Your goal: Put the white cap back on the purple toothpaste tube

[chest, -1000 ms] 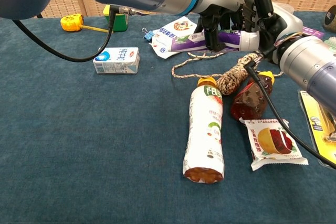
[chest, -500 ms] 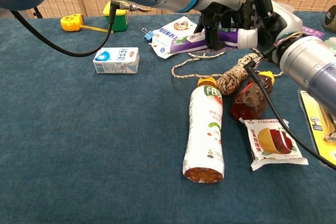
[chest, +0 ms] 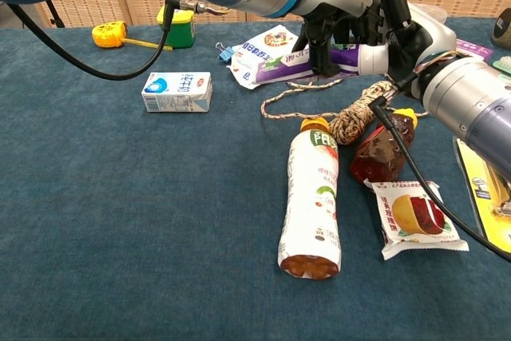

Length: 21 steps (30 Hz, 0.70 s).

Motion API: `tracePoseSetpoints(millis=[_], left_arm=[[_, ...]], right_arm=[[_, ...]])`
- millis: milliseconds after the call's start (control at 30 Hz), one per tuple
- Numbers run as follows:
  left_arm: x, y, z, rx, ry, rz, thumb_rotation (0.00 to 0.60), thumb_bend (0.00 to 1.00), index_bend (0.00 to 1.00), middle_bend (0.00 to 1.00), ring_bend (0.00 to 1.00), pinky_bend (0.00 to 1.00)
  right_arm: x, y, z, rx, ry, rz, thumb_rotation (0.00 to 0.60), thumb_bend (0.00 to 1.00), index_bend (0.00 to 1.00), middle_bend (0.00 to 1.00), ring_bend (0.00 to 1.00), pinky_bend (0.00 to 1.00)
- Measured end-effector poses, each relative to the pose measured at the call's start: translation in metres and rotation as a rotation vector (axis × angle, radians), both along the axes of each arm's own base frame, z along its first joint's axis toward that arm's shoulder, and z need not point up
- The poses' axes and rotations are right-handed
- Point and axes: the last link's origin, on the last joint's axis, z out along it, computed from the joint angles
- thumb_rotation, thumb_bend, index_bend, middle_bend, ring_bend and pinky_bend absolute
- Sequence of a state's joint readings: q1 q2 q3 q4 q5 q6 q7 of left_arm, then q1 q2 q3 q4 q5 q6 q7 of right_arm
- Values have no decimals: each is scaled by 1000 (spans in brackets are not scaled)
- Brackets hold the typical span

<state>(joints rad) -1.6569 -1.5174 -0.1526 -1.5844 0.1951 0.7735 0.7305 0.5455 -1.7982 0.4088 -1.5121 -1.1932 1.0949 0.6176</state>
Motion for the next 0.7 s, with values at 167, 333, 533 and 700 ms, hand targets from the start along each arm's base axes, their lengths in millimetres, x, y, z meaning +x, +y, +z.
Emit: tracePoseSetpoints(millis=[167,333,533,700], left_arm=[[-2,0,1,0,2,4,600,704,660,548,476,516],[-4,0,2,0,3,7,600,705,660,548,476,516],[-10,3,6,6,-13,26,600,704,660,548,476,516],[-18,2,10,11,-20,31,600,705,660,548,476,516]], right_arm=[[0,0,1,3,1,4,62,0,0,0,0,0],[-1,0,2,4,-10,-1,63,0,0,0,0,0],[-3,-2,5,2,-9,-5,64,0,0,0,0,0],[-5,-5,8,4,0,-5,64,0,0,0,0,0]])
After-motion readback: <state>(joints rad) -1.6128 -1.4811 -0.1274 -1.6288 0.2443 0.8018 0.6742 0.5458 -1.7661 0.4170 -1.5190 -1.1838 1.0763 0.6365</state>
